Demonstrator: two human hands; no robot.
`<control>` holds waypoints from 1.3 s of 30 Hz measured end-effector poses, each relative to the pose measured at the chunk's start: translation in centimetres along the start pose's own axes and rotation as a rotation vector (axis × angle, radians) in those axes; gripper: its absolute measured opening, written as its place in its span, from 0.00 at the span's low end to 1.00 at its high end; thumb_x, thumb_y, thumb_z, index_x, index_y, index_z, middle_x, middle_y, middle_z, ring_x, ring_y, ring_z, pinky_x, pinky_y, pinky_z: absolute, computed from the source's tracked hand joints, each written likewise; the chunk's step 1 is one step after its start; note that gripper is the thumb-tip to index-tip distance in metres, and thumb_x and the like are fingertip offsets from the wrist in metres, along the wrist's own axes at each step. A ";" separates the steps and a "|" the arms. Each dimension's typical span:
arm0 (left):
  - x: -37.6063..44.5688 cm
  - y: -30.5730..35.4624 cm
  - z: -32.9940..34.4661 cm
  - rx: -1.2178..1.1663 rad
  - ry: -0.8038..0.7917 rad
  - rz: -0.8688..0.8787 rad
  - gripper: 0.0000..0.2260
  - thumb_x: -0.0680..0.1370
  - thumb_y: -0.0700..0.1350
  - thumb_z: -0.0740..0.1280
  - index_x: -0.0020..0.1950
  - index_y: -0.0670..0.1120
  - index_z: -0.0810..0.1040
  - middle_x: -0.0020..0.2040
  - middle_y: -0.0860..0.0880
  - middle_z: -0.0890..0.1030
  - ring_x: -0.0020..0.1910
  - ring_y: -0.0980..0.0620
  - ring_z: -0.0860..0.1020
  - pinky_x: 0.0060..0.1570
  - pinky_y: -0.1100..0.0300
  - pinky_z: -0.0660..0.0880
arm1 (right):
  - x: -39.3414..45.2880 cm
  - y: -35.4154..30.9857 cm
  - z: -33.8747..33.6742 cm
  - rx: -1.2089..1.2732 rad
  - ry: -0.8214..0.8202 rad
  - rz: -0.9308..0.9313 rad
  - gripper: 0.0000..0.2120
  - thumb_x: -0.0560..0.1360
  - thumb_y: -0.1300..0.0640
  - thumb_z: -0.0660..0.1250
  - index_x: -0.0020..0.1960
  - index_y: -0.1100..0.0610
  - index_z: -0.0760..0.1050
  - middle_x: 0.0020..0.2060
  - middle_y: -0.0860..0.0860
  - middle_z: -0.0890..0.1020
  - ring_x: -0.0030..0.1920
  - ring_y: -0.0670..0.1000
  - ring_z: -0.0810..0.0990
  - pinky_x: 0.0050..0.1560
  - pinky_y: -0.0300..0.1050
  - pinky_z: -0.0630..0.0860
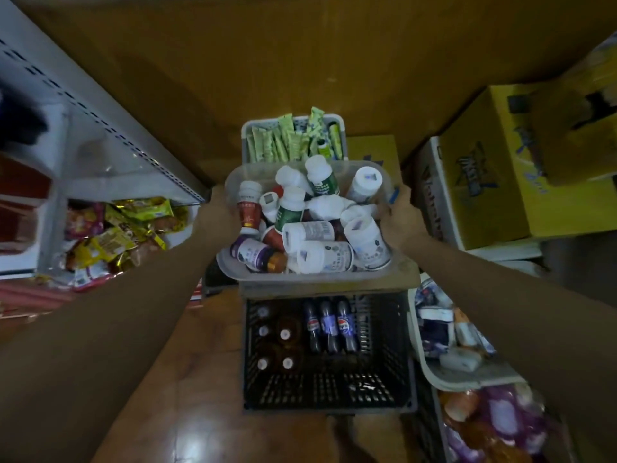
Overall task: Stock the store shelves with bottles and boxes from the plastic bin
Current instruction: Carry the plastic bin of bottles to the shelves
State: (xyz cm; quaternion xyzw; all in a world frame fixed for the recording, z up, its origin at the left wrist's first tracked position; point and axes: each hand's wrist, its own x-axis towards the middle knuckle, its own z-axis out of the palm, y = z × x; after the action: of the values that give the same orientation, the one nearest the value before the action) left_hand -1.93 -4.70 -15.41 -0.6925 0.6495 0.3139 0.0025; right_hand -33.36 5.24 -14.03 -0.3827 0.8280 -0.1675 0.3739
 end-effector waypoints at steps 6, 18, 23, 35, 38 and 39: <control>-3.2 0.5 -1.8 -0.197 -0.070 -0.048 0.26 0.80 0.51 0.64 0.75 0.45 0.61 0.58 0.36 0.77 0.54 0.32 0.77 0.47 0.44 0.74 | -2.1 -1.0 -1.0 0.031 -0.015 -0.002 0.25 0.85 0.48 0.56 0.77 0.56 0.55 0.55 0.62 0.79 0.43 0.64 0.79 0.42 0.60 0.77; -22.8 -2.1 -17.0 -0.395 0.163 -0.093 0.30 0.79 0.57 0.63 0.78 0.49 0.62 0.65 0.47 0.77 0.63 0.43 0.77 0.59 0.49 0.74 | -19.9 -12.5 -8.3 0.091 0.018 -0.251 0.25 0.84 0.46 0.58 0.77 0.53 0.58 0.69 0.55 0.73 0.63 0.60 0.75 0.54 0.49 0.68; -33.5 -6.5 -24.8 -0.467 0.308 -0.032 0.25 0.83 0.53 0.62 0.79 0.52 0.61 0.69 0.45 0.76 0.61 0.45 0.77 0.57 0.48 0.77 | -31.3 -18.1 -8.0 0.111 0.112 -0.322 0.24 0.82 0.44 0.61 0.75 0.51 0.63 0.60 0.53 0.77 0.56 0.56 0.77 0.53 0.52 0.72; -61.0 -27.7 -36.8 -0.565 0.875 -0.204 0.24 0.79 0.48 0.68 0.75 0.51 0.69 0.59 0.52 0.79 0.49 0.59 0.79 0.36 0.74 0.72 | -56.6 -34.2 4.4 0.038 -0.033 -0.677 0.21 0.82 0.46 0.61 0.71 0.53 0.68 0.60 0.54 0.77 0.53 0.56 0.74 0.52 0.48 0.66; -68.0 -33.9 -37.9 -0.629 1.054 -0.307 0.20 0.79 0.46 0.68 0.72 0.51 0.72 0.56 0.56 0.79 0.50 0.59 0.79 0.40 0.72 0.72 | -62.7 -38.5 10.3 -0.006 -0.158 -0.802 0.23 0.80 0.44 0.62 0.72 0.52 0.68 0.63 0.56 0.78 0.60 0.60 0.76 0.59 0.55 0.72; -70.3 -35.9 -38.2 -0.647 1.112 -0.353 0.19 0.79 0.47 0.68 0.70 0.52 0.73 0.54 0.58 0.78 0.49 0.62 0.78 0.41 0.71 0.72 | -64.8 -39.9 12.3 -0.013 -0.197 -0.847 0.23 0.80 0.44 0.62 0.72 0.52 0.68 0.62 0.55 0.78 0.61 0.61 0.76 0.60 0.56 0.72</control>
State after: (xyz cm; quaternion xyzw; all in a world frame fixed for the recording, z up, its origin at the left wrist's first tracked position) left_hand 49.83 48.36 31.57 -0.8131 0.3042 0.0840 -0.4892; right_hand 23.81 28.59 32.11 -0.7051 0.5595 -0.2635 0.3471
